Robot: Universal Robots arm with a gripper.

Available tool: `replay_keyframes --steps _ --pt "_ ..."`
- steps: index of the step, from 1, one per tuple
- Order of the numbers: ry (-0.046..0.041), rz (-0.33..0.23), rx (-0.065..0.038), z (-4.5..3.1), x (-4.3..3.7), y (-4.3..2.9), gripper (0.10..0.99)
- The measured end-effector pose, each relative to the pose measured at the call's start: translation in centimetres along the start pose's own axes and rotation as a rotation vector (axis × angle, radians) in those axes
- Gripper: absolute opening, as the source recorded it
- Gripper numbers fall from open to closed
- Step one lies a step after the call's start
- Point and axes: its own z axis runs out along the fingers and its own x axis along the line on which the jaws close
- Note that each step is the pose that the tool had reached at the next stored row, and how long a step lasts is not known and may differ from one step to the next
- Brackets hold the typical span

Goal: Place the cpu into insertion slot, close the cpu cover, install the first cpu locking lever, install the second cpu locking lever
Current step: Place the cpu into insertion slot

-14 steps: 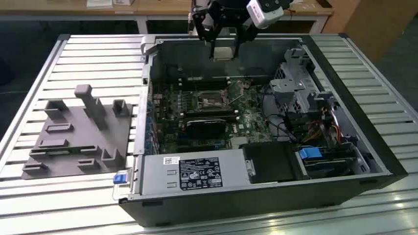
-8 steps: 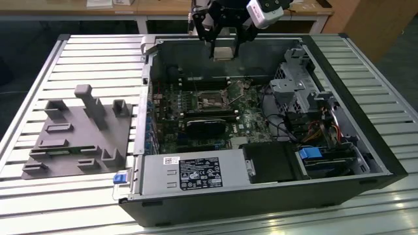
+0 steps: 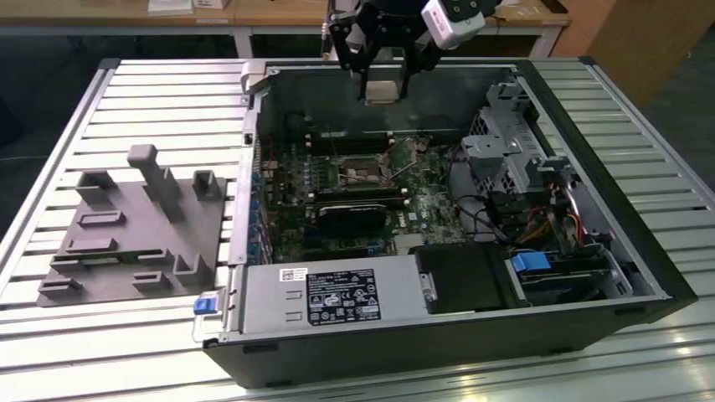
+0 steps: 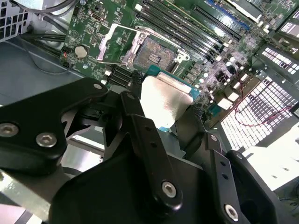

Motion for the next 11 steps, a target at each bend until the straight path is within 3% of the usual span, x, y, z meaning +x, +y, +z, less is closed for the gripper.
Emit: replay_keyframes --steps 11 --pt "-0.0085 -0.001 0.0 1.77 0.07 -0.16 0.537"
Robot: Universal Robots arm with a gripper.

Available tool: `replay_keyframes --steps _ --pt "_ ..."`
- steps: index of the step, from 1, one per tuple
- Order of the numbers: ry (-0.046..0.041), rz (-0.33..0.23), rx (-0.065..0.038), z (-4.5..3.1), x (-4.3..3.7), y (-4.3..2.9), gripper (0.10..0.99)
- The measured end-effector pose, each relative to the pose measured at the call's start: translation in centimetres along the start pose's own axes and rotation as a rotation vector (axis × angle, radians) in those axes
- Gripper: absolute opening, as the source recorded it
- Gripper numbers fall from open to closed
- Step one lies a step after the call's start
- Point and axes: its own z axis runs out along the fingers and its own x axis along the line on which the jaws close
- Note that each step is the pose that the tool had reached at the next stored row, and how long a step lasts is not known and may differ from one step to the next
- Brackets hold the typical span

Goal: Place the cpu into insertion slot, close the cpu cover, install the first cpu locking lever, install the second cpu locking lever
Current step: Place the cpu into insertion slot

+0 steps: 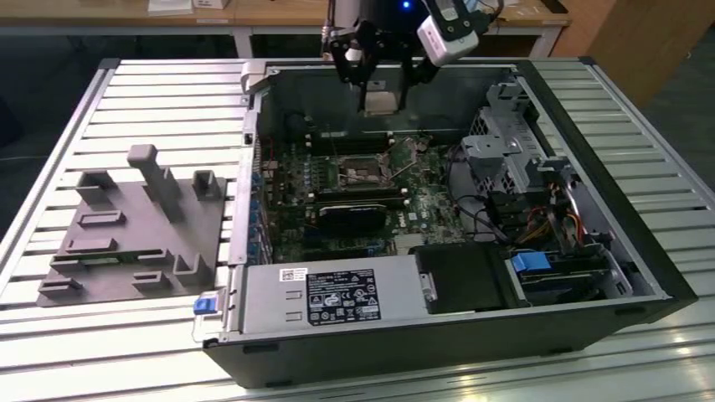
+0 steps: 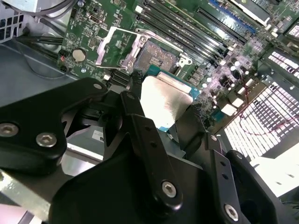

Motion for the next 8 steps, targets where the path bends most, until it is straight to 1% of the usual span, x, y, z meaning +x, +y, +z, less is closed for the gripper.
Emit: replay_keyframes --steps 8 --pt "-0.0003 0.0 0.0 1.46 0.13 -0.13 0.537"
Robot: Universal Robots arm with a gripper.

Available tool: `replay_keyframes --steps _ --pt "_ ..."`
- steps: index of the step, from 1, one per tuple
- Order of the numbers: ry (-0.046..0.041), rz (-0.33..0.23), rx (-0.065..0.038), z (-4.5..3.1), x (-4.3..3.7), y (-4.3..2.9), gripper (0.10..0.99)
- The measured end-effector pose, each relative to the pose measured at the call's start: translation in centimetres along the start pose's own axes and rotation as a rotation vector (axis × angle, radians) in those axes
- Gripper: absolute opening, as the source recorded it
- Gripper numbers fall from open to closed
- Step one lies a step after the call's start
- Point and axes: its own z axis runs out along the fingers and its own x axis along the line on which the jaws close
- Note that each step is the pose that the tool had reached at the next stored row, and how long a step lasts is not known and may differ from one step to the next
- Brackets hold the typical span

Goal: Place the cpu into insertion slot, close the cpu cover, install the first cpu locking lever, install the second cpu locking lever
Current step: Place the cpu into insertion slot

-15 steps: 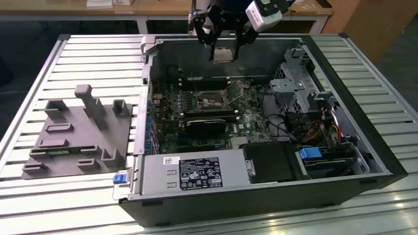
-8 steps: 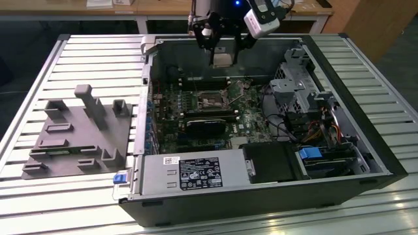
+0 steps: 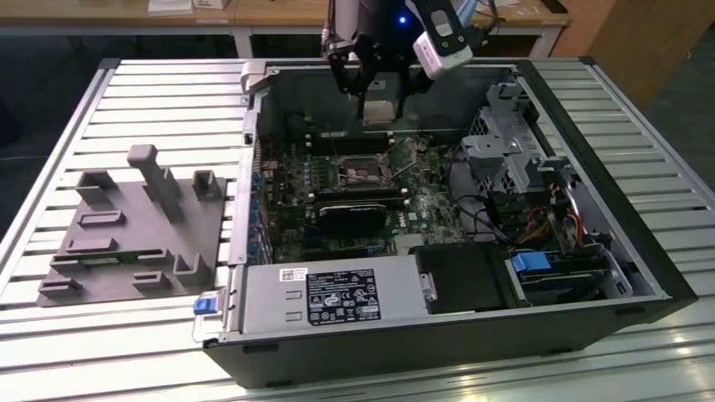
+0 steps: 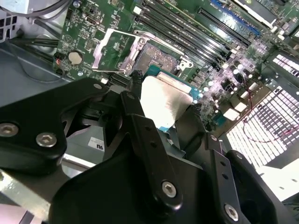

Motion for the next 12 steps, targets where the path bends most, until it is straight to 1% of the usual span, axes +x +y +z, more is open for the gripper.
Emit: replay_keyframes --steps 12 --pt "0.0 0.001 0.0 2.18 0.47 -0.21 0.537"
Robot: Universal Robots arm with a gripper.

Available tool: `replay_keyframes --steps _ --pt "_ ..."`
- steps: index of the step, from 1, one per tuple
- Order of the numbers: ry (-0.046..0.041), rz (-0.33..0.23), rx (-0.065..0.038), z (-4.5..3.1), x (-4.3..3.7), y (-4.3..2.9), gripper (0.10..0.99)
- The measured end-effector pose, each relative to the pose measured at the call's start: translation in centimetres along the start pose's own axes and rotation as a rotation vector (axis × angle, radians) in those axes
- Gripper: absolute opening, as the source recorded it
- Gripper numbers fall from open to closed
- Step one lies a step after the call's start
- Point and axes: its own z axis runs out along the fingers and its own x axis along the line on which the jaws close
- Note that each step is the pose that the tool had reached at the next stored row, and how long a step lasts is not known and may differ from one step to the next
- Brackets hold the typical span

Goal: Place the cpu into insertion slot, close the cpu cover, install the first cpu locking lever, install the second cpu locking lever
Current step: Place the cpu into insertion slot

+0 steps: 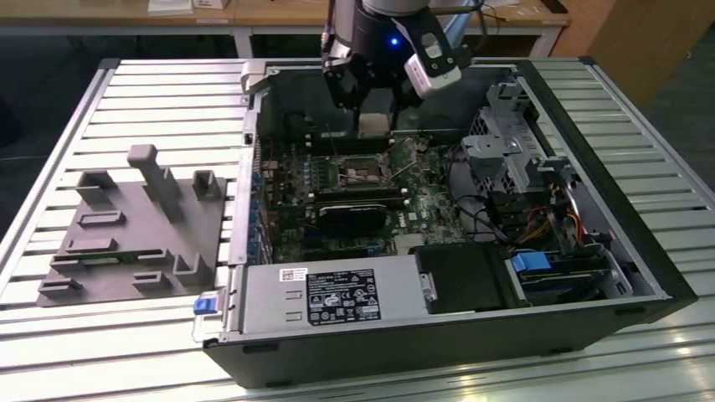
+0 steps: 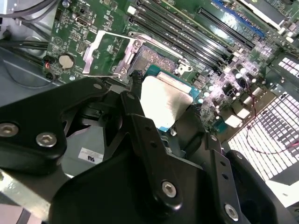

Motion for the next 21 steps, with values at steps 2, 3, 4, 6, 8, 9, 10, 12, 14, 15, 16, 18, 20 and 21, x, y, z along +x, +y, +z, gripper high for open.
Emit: replay_keyframes --steps 2,3,4,6,8,9,10,12,14,15,16,18,20,21 --pt "0.0001 0.0 0.0 0.36 0.04 -0.03 0.537" --pt "0.0001 0.001 0.0 0.54 0.07 -0.05 0.537" --pt "-0.0003 0.005 0.0 0.7 0.11 -0.06 0.537" --pt "-0.0027 0.031 0.0 0.91 0.11 -0.08 0.537" --pt "-0.0058 0.066 -0.001 1.1 0.11 -0.1 0.537" --pt "-0.0074 0.084 -0.001 1.2 0.11 -0.11 0.537" --pt "-0.009 0.102 -0.001 1.3 0.1 -0.12 0.537" --pt "-0.0123 0.138 -0.001 1.49 0.1 -0.14 0.537" --pt "-0.0157 0.175 -0.002 1.69 0.1 -0.15 0.537" --pt "-0.0173 0.193 -0.002 1.78 0.1 -0.16 0.537" --pt "-0.0189 0.211 -0.002 1.86 0.1 -0.17 0.537" --pt "-0.0221 0.247 -0.002 1.98 0.1 -0.18 0.537" --pt "-0.0255 0.285 -0.003 2.09 0.1 -0.19 0.537" --pt "-0.027 0.302 -0.003 2.14 0.1 -0.19 0.537"
